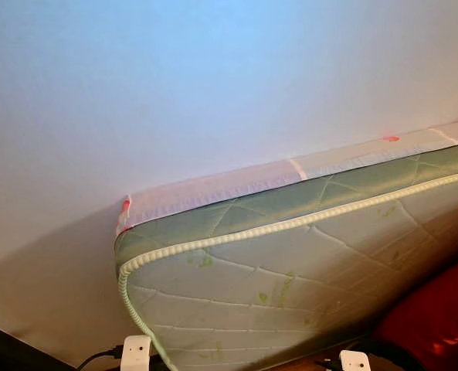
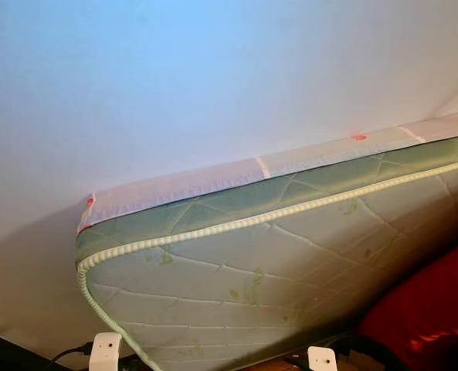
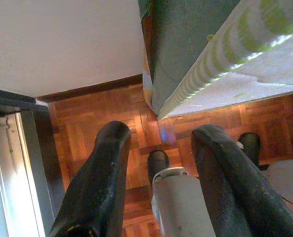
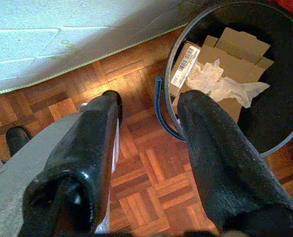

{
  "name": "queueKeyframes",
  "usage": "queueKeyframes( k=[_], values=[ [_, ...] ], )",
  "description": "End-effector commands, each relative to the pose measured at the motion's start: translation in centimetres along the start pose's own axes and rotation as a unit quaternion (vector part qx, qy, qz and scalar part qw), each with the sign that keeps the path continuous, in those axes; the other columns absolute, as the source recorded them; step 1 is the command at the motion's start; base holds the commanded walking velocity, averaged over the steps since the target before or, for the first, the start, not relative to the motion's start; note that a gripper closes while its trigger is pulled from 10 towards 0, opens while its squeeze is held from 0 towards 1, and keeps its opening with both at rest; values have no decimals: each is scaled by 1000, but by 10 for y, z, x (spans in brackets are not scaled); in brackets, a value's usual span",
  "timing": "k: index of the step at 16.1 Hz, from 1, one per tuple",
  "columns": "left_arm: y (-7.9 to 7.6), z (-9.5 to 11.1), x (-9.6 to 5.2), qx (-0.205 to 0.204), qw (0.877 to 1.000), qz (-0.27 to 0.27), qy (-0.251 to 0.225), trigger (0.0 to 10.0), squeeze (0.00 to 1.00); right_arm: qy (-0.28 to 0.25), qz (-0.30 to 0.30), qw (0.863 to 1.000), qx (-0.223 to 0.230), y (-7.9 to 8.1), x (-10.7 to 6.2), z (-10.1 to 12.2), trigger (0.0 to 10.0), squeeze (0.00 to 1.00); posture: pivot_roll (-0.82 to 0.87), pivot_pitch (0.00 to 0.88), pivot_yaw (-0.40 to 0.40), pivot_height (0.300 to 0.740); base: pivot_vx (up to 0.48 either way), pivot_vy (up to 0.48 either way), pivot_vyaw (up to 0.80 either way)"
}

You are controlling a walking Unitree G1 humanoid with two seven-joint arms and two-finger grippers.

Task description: Clean up the room

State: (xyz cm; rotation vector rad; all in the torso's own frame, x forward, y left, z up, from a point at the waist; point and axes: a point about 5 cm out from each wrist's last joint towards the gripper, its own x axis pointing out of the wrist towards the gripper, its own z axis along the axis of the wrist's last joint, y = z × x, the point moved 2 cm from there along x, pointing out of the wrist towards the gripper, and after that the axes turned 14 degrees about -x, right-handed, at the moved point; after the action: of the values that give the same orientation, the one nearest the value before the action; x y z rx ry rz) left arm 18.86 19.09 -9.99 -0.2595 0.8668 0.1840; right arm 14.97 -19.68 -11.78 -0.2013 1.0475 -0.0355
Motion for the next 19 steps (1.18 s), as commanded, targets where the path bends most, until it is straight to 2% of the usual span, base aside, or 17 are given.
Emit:
queueKeyframes(
  k=[1,19],
  values=[
    [89,-41,-34,-25,995,50,82,10000,0,-12,96,995,33,17,2,14,10000,0,0,31,-1,740,0,0,0],
    [89,-41,-34,-33,995,52,81,10000,0,-14,97,995,34,18,2,15,10000,0,1,36,0,740,0,0,0]
  ],
)
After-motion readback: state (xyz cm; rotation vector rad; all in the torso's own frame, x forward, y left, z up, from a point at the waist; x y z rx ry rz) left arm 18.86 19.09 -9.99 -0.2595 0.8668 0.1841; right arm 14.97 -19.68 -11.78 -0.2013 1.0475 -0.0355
